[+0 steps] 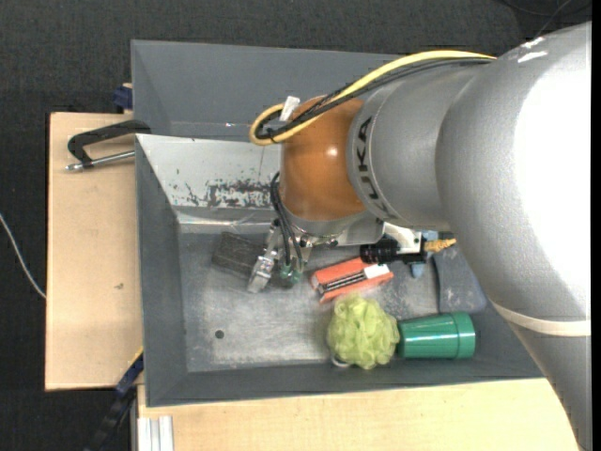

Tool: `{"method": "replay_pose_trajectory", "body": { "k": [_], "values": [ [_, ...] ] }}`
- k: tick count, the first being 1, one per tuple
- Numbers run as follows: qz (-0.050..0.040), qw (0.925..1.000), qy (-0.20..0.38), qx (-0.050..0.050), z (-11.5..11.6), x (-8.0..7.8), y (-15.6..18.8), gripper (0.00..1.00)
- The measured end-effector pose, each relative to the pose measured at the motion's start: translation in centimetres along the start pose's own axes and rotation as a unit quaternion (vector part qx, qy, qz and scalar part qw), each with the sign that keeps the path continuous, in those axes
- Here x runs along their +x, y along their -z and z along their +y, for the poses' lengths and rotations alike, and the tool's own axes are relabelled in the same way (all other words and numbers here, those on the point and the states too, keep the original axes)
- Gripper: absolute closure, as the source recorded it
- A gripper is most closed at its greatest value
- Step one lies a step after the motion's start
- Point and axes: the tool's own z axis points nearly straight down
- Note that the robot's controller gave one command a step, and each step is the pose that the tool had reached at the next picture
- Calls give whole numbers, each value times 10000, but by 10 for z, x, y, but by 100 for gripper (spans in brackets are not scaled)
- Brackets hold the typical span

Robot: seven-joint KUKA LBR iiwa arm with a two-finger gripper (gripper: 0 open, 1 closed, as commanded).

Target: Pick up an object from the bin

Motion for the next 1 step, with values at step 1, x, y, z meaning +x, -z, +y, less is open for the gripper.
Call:
{"method": "replay_pose_trajectory", "body": {
  "k": [1],
  "values": [
    [1, 10000, 1, 1, 0, 0, 6, 100]
  ]
}}
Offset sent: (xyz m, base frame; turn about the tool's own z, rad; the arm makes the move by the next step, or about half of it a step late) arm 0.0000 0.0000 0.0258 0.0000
